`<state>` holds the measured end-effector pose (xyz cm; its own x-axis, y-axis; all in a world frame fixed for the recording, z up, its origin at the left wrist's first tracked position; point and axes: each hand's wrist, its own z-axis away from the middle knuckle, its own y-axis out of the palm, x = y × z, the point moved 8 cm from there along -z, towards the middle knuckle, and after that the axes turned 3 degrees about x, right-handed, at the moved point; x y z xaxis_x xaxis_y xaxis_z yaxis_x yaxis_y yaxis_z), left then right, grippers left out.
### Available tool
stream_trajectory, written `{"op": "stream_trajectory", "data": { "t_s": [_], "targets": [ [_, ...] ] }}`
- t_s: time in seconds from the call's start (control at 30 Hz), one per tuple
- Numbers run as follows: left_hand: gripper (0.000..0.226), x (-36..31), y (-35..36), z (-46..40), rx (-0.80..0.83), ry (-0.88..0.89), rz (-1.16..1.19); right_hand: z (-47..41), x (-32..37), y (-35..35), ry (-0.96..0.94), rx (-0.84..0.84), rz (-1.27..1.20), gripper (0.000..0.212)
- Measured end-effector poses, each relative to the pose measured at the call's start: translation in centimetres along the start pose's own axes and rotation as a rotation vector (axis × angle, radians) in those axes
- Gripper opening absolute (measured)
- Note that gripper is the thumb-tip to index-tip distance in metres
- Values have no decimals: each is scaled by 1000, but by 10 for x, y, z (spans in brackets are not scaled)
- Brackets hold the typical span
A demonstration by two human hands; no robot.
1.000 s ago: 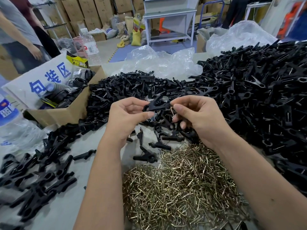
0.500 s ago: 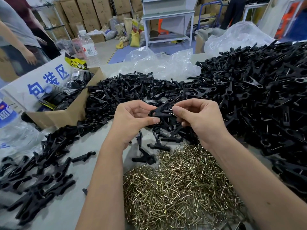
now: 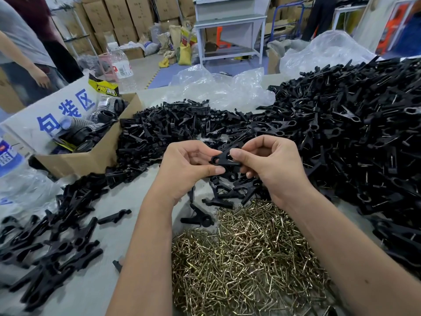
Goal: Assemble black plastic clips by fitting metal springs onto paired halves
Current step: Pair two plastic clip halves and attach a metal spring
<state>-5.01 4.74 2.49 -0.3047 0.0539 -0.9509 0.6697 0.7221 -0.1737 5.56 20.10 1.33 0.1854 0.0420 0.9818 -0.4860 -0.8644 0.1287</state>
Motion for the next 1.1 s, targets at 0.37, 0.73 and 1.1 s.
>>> {"op": "stream_trajectory", "data": {
  "t_s": [0.37,0.73,1.1],
  "targets": [
    [40,2,2,0,16,-13,68,11,-24,28,405,359,-358,37],
    [48,0,5,-1,49,-12,33,19,-21,44,518,624,-698,26],
    [48,-4,6,-3,15,18,-71,18,-23,41,576,532,-765,23]
  ]
}}
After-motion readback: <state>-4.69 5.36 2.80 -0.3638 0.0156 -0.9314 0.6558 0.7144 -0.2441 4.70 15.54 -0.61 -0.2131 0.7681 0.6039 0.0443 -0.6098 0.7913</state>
